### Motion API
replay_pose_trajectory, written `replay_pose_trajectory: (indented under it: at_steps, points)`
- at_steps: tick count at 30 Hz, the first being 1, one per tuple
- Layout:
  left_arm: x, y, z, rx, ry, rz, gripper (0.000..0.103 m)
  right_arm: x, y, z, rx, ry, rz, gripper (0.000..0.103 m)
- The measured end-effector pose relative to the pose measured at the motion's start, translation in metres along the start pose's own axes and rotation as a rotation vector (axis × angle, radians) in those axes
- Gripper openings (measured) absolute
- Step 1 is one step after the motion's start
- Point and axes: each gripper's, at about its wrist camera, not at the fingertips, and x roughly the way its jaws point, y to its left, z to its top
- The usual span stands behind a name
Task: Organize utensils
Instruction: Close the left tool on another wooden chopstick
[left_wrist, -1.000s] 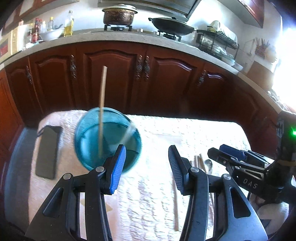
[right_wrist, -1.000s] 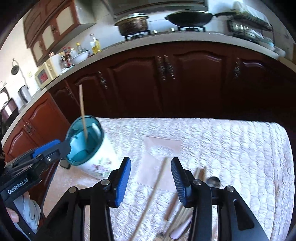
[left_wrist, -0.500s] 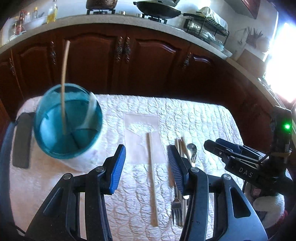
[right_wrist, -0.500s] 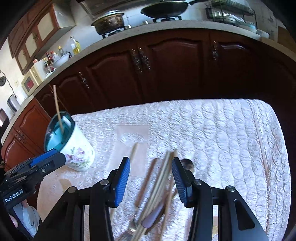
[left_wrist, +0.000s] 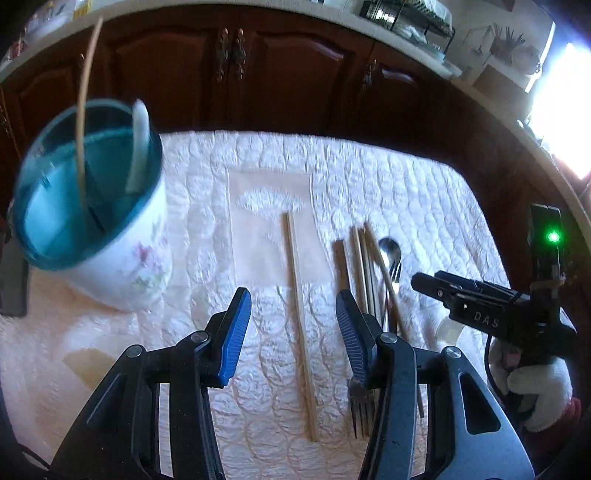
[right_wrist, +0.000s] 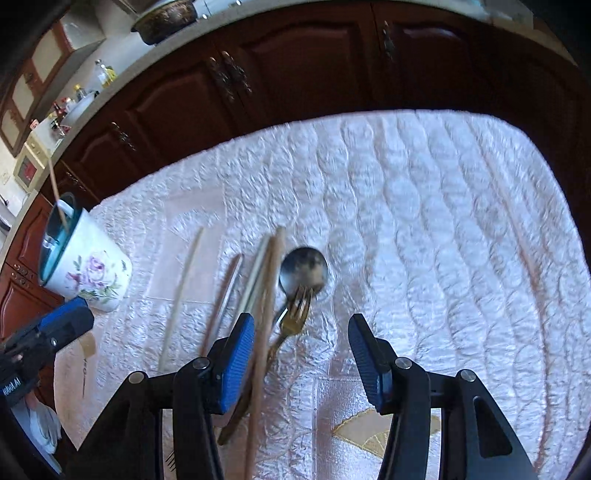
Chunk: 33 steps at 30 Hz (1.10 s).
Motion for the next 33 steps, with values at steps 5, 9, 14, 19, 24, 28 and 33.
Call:
replay_pose_trajectory:
  at_steps: [5,9,14,19,24,28,33]
  points:
    - [0.013,0.002,-0.005,0.001,0.036,0.002,0.047,0.011,-0.001,0.000,0.006,0.007,0.006,0.051]
    - [0.021,0.005,-0.003,-0.008,0.052,0.007,0.047,0.018,0.008,0.011,-0.011,0.011,0.047,0.041]
    - [0.027,0.004,0.001,-0.008,0.064,0.011,0.047,0.034,0.020,0.028,-0.040,0.016,0.065,0.027]
    - [0.036,0.001,0.006,0.002,0.074,0.019,0.047,0.055,0.025,0.047,-0.051,0.040,0.069,0.025]
    - [0.049,-0.001,0.013,-0.003,0.087,0.026,0.047,0.079,0.023,0.062,-0.054,0.076,0.078,0.011]
    - [0.064,-0.002,0.020,-0.008,0.103,0.031,0.047,0.082,0.018,0.062,-0.036,0.089,0.113,0.007]
    - [0.086,-0.001,0.031,-0.035,0.122,0.049,0.047,0.068,0.002,0.052,-0.019,0.080,0.119,0.007]
